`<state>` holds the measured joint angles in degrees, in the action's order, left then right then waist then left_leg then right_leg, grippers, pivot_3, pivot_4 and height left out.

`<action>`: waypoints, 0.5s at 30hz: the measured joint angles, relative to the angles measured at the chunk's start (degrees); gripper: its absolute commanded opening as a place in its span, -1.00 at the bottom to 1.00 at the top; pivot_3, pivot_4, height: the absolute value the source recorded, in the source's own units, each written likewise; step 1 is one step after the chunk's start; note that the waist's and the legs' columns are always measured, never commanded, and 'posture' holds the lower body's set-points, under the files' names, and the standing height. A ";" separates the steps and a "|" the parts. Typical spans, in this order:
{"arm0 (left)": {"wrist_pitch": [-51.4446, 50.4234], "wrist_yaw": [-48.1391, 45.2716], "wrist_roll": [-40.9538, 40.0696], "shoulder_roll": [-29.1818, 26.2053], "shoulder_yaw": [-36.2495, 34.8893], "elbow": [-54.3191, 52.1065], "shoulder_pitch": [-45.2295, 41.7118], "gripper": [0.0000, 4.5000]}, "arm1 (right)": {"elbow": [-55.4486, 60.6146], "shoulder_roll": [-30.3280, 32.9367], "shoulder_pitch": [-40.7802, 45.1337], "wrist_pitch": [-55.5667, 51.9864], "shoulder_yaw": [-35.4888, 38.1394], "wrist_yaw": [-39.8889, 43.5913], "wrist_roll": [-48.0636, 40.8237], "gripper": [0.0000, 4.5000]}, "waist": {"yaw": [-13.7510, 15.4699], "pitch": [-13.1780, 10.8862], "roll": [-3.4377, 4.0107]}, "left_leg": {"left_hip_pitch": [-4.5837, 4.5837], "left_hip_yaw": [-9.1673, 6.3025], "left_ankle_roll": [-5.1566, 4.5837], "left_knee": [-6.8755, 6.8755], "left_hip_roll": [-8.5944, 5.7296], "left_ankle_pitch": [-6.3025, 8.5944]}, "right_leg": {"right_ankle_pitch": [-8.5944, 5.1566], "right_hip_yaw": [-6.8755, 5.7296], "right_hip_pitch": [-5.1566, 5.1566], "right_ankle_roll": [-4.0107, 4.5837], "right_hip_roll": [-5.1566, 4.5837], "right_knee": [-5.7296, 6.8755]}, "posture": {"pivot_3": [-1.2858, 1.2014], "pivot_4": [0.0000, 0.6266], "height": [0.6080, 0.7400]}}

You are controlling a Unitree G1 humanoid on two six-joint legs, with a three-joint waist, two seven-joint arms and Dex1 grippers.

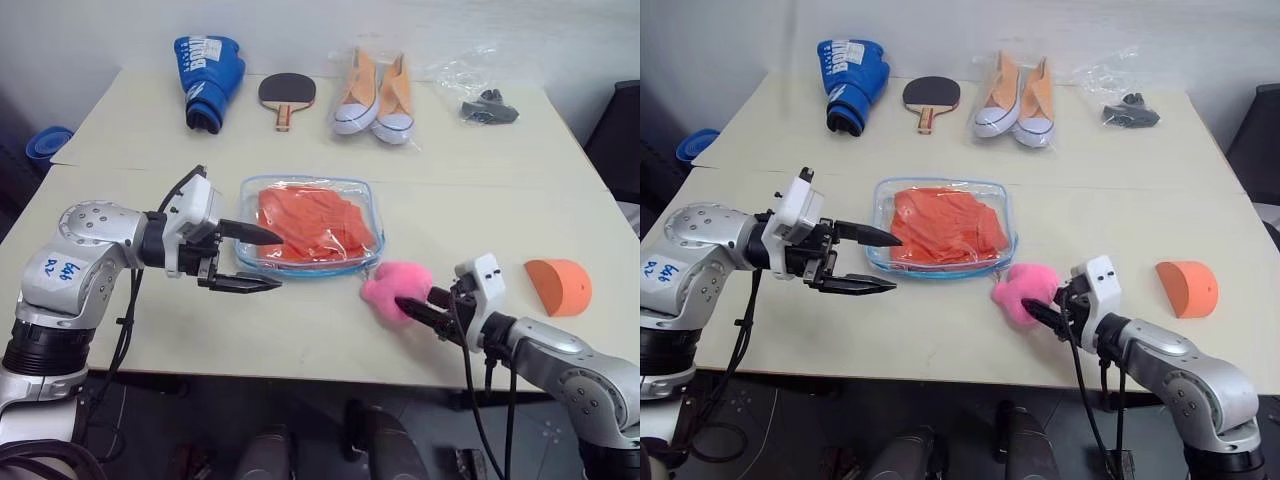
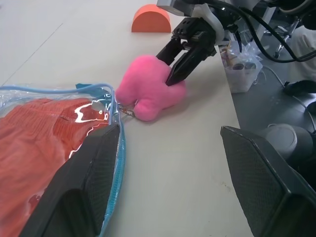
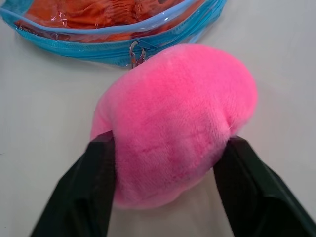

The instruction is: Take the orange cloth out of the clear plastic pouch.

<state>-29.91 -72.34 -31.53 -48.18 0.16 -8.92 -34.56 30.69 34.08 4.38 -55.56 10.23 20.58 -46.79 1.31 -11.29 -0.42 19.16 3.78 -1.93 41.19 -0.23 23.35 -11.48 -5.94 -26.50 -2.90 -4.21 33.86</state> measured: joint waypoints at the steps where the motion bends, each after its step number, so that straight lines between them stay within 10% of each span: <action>1: 0.03 0.02 0.02 0.05 0.00 0.00 0.00 0.54 | 0.00 0.01 -0.02 0.21 0.00 0.20 0.04 -0.35 | -0.01 0.00 0.00 | 0.00 0.00 0.00 0.00 0.00 0.00 | 0.00 0.00 0.00 0.00 0.00 0.00 | 0.03 -0.52 1.00; 6: 0.78 0.03 0.41 0.18 0.00 0.26 0.06 0.54 | 0.88 3.10 -0.98 2.03 0.14 3.88 1.20 -0.98 | 0.02 0.00 0.00 | 0.01 0.00 0.00 0.00 0.00 0.00 | 0.00 0.00 0.00 0.00 0.00 -0.01 | 0.03 -0.52 1.00; 15: 2.68 0.35 1.69 2.46 1.31 0.49 0.97 0.54 | 1.88 20.18 7.95 27.13 -11.48 24.68 22.61 -0.99 | -0.20 -0.02 0.02 | -0.02 0.02 0.01 0.00 0.03 0.00 | 0.00 0.02 -0.01 0.00 0.11 -0.02 | 0.03 -0.52 1.00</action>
<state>-27.23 -71.99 -29.84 -45.72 1.46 -8.43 -33.59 32.57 54.26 12.34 -28.43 -1.25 45.26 -24.18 1.10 -11.31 -0.41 19.14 3.80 -1.92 41.19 -0.20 23.36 -11.48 -5.92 -26.51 -2.89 -4.10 33.85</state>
